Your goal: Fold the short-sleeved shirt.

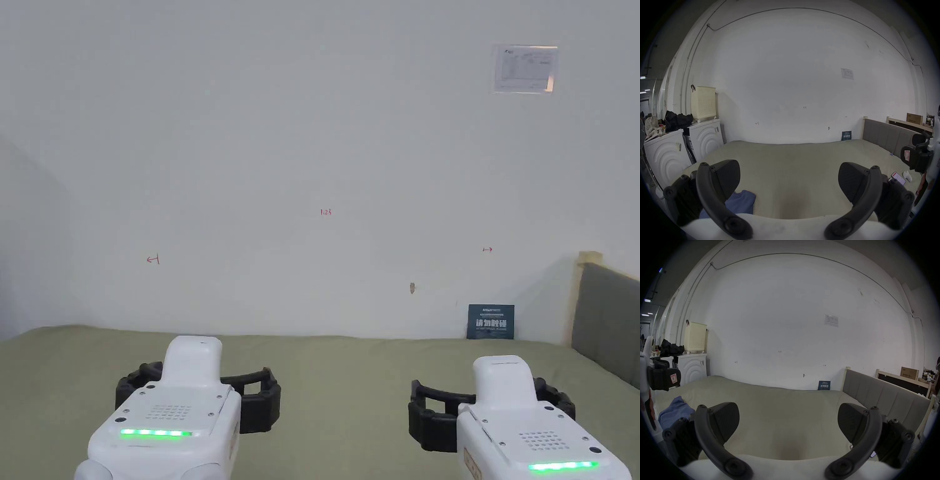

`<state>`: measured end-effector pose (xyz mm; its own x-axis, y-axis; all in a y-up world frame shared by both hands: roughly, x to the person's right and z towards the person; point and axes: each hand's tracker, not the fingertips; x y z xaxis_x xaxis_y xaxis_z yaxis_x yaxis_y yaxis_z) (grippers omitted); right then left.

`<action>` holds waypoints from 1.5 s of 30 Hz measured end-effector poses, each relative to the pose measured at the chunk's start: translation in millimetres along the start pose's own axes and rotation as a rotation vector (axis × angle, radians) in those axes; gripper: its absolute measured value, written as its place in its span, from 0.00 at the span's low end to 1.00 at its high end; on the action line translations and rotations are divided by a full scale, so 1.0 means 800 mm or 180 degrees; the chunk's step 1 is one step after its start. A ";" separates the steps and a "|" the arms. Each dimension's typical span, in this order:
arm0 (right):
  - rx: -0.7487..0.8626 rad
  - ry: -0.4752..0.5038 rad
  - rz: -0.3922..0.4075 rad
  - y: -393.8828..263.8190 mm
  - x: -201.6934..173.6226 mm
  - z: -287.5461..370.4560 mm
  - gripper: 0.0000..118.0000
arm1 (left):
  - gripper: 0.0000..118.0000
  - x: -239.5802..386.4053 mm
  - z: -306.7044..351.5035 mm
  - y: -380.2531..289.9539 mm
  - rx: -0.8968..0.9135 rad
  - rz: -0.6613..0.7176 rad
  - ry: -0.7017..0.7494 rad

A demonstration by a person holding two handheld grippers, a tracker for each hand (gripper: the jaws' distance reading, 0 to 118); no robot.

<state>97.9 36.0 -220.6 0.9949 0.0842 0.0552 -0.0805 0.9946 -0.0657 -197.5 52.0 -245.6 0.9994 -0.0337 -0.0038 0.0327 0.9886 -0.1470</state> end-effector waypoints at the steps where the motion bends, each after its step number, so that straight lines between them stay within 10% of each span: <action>1: -0.0003 -0.0018 0.0016 0.000 0.000 0.000 0.98 | 1.00 0.000 0.000 0.000 -0.0004 0.0000 -0.0006; 3: -0.0040 -0.0025 0.0031 0.000 0.000 0.001 0.85 | 0.95 0.000 -0.001 -0.002 -0.0023 -0.0015 -0.0024; 4: -0.0042 -0.0027 0.0033 0.001 0.000 0.003 0.52 | 0.68 0.000 0.000 -0.002 -0.0027 -0.0022 -0.0041; 5: -0.0030 -0.0031 0.0040 0.000 0.000 0.003 0.17 | 0.21 0.001 0.000 -0.003 -0.0025 -0.0040 -0.0054; 6: -0.0030 -0.0072 0.0052 0.000 0.000 0.002 0.00 | 0.00 0.002 -0.001 -0.003 -0.0023 -0.0070 -0.0054; 25: -0.0176 -0.0103 0.0000 -0.008 -0.007 -0.006 0.00 | 0.00 -0.033 -0.008 -0.021 -0.0163 0.0061 0.0006; 45: -0.0260 0.1680 -0.0176 -0.016 -0.329 -0.048 0.00 | 0.00 -0.363 0.148 -0.061 -0.0528 0.0194 0.1941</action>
<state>-160.9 -1.5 -272.7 0.8944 -0.0313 -0.4463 -0.0430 0.9869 -0.1553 -488.2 31.3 -120.0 0.8132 -0.1040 -0.5726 -0.0748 0.9571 -0.2800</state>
